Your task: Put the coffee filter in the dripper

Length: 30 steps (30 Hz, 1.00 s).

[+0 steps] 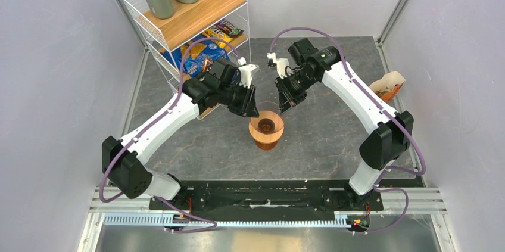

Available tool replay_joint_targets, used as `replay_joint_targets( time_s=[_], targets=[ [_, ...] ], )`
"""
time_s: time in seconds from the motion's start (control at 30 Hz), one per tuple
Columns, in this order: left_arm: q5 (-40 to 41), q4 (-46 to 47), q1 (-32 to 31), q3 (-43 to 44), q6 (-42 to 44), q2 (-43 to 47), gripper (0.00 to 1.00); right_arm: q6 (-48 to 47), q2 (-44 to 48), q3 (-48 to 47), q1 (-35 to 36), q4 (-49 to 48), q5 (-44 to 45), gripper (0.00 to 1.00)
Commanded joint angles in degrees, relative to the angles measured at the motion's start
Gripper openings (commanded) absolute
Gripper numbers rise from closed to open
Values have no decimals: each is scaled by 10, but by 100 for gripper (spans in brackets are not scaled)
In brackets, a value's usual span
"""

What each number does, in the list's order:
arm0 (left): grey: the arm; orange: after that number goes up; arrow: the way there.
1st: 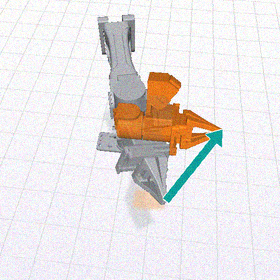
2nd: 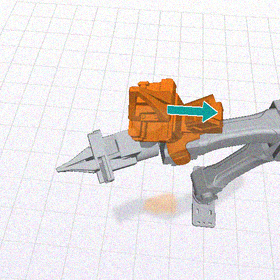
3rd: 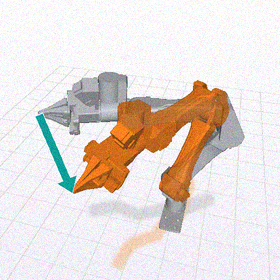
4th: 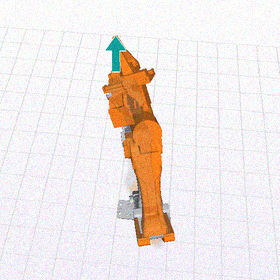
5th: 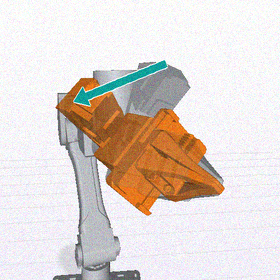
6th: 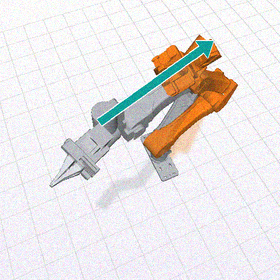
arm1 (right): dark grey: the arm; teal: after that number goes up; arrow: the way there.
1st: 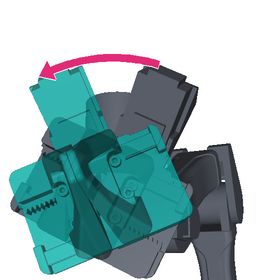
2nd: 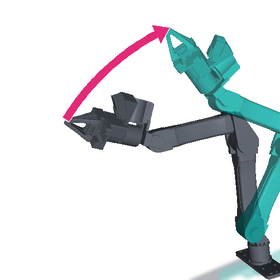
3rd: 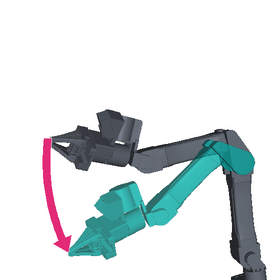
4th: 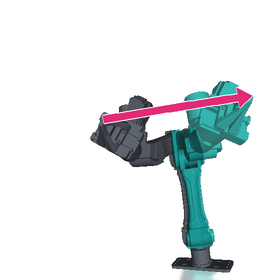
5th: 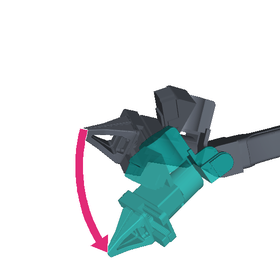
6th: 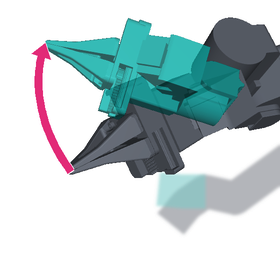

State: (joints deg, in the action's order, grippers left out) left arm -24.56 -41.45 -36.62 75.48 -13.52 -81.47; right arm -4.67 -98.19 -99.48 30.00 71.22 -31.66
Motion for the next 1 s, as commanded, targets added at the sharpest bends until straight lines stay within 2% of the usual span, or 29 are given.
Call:
replay_joint_targets(
  time_s=[0.0, 0.1, 0.17, 0.23, 0.43, 0.57, 0.6, 0.8, 0.97],
  targets=[
    [13, 17, 4, 2, -13, -9, 28, -1, 6, -26, -9, 10, -3, 26],
    [12, 23, 5, 3, -15, -11, 22, 4, 8, -33, -11, 11, -16, 40],
    [12, 24, 5, 4, -14, -12, 21, 4, 11, -37, -13, 11, -23, 41],
    [11, 23, 5, 6, -12, -13, 21, 2, 15, -40, -15, 11, -29, 47],
    [17, 24, 5, 13, -9, -12, 21, -4, 25, -30, -23, 12, -43, 53],
    [18, 23, 5, 18, -5, -13, 23, -6, 30, -31, -27, 13, -49, 63],
    [17, 24, 5, 19, -5, -13, 25, -7, 30, -32, -30, 12, -50, 65],
    [11, 17, 5, 28, -2, -11, 52, -10, 40, -43, -46, 14, -65, 77],
    [-6, 8, 11, 43, 14, 12, 69, -39, 59, -55, -68, 28, -90, 85]
  ],
)
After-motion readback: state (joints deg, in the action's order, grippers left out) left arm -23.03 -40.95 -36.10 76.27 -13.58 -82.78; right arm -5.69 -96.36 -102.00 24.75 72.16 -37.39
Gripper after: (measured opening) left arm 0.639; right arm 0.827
